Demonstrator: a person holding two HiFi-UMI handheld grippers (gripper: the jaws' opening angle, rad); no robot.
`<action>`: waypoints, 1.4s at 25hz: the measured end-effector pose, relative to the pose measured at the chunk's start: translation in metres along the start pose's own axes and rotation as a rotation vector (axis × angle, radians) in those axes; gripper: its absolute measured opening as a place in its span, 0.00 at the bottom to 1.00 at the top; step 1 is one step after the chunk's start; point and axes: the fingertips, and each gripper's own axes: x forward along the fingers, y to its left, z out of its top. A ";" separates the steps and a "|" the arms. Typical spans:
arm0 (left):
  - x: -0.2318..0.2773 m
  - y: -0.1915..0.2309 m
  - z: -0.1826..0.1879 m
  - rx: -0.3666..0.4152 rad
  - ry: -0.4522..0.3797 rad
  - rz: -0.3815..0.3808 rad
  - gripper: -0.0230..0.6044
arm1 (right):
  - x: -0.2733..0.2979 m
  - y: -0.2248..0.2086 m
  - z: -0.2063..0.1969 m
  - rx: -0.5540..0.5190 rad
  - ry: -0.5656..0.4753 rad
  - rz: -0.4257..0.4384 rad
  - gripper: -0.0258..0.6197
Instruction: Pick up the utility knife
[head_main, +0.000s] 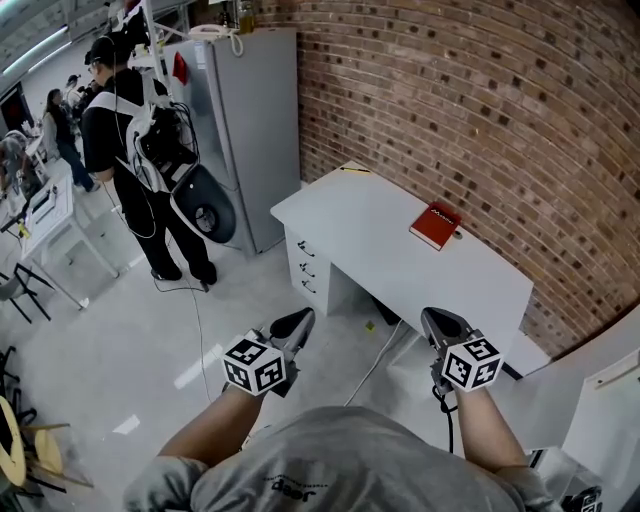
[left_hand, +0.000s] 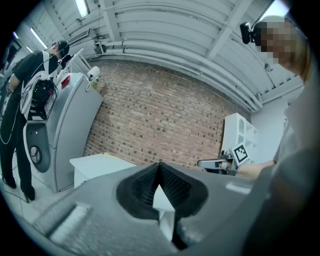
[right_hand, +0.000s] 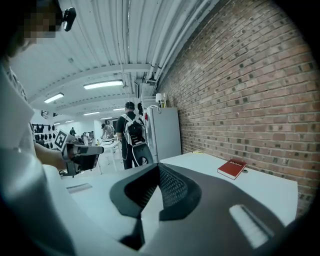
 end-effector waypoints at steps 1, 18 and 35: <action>0.004 -0.004 -0.001 -0.005 -0.005 0.003 0.03 | -0.003 -0.005 -0.001 -0.001 0.003 0.005 0.05; 0.086 0.139 0.016 -0.026 0.017 -0.039 0.03 | 0.141 -0.062 0.012 0.038 -0.010 -0.022 0.05; 0.232 0.386 0.132 -0.004 0.062 -0.211 0.03 | 0.403 -0.108 0.119 0.051 -0.027 -0.112 0.05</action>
